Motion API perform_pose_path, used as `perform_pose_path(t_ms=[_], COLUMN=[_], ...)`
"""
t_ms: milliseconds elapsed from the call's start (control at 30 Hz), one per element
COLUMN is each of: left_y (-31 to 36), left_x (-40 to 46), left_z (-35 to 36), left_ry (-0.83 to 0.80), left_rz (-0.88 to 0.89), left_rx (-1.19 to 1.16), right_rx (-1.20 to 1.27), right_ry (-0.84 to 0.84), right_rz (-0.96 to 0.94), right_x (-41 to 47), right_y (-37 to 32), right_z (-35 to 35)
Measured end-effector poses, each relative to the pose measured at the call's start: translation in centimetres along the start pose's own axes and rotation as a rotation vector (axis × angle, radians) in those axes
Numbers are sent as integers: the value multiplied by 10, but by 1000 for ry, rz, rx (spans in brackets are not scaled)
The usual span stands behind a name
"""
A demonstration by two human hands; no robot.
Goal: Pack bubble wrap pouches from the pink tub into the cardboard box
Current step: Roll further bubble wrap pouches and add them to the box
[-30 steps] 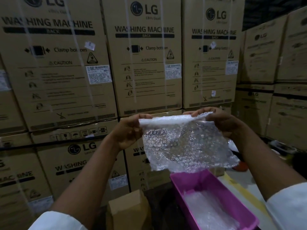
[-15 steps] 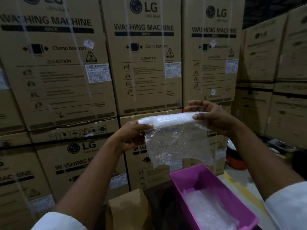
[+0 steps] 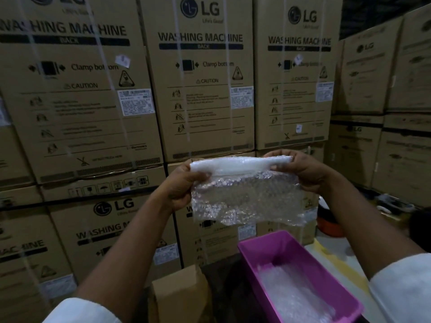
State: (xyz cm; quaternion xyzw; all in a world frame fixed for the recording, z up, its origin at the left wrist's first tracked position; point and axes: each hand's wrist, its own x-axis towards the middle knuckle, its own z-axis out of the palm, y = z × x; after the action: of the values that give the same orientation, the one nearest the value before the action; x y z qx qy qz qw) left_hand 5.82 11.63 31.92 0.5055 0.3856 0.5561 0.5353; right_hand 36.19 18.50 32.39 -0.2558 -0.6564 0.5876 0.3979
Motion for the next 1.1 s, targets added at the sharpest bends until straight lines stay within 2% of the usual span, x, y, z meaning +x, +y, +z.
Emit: perform_pose_path(t_ms=[200,300,367,433,533,733,833,900,1033,1100], left_y=[3,2,1,2,0,-5,-3,-3,-3,-3], left_x=[2,-1,-5,-8,-5,-3,-3,-4,-6,-8], left_z=[-1,-1,-3,-2,4,10,7,5,3,2], left_ry=[-69,11,-27,-108,-63,49,57,62,107,75], left_rz=[-30,-47,-61,-87,-124,-109,-62,-50,-98,-151], left_rx=[-20,-57,-150,-194,-33,-10,-14,0,48,82], right_rx=[76,108,41,-128,-232,-54,72,108,-48,-81], right_ry=[-73,-78,-3,69,73,75,-22,-59,37,67], right_rz=[-31,-50,-34,-12,13,11,134,146,82,45], right_x=[-6,-13,-14,-12,-9,-2,-3,-4,-5,-3], right_y=[-6,-11,-14,-15,-14,-5,8,15,10,5], right_z=[-3,-1,2,2,3,3,1,0,6,4])
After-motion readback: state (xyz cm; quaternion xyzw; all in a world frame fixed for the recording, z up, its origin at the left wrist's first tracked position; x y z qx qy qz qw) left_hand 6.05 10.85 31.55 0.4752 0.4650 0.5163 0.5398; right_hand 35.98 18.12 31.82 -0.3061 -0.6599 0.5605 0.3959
